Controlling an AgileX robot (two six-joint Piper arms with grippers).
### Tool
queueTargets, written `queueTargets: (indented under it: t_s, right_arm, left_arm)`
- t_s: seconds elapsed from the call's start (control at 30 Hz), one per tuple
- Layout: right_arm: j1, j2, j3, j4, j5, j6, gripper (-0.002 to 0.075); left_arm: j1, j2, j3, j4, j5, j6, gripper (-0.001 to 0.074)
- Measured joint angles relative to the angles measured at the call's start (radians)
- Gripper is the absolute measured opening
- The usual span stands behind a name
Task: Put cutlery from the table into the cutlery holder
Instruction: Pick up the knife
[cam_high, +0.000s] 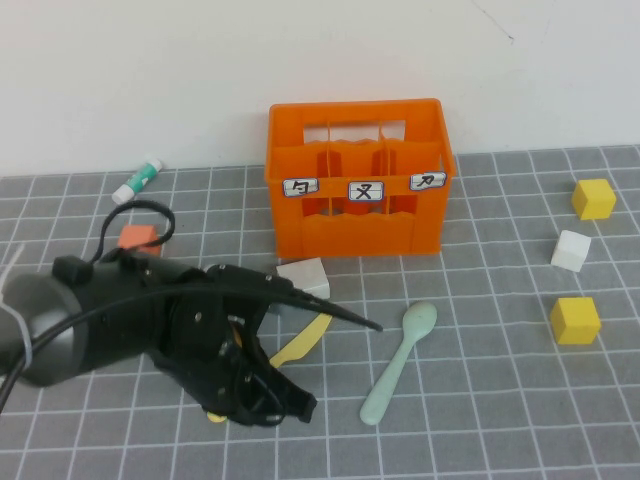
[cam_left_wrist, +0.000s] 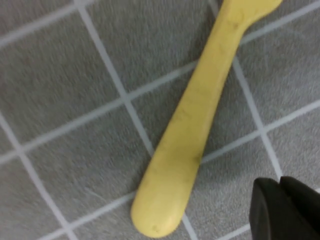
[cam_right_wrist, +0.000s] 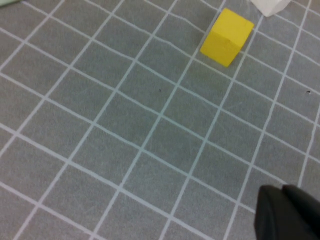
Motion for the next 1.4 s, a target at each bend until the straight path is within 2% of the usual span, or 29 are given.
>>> queueTargets:
  t_s: [0.17, 0.27, 0.5, 0.6, 0.8, 1.17, 1.4]
  right_arm:
    - [0.0, 0.0, 0.0, 0.001, 0.0, 0.0, -0.0003]
    - [0.0, 0.0, 0.0, 0.002, 0.0, 0.0, -0.0003]
    - [0.0, 0.0, 0.0, 0.01, 0.0, 0.0, -0.0003]
    - [0.0, 0.0, 0.0, 0.012, -0.002, 0.0, -0.0003]
    - [0.0, 0.0, 0.0, 0.012, -0.004, 0.0, -0.0003]
    - [0.0, 0.0, 0.0, 0.014, -0.004, 0.0, -0.0003]
    - [0.0, 0.0, 0.0, 0.015, -0.018, 0.0, -0.0003]
  left_arm:
    - [0.0, 0.006, -0.1, 0.079, 0.08, -0.023, 0.0001]
    - [0.0, 0.025, -0.156, 0.143, 0.118, -0.026, 0.0039]
    - [0.0, 0.117, -0.237, 0.192, 0.16, 0.015, 0.0326]
    - [0.0, 0.155, -0.253, 0.208, 0.16, 0.031, 0.037]
    - [0.0, 0.198, -0.252, 0.226, 0.16, 0.035, 0.0339]
    - [-0.001, 0.218, -0.268, 0.204, 0.173, 0.037, 0.0141]
    - [-0.001, 0.218, -0.27, 0.204, 0.183, 0.037, 0.0127]
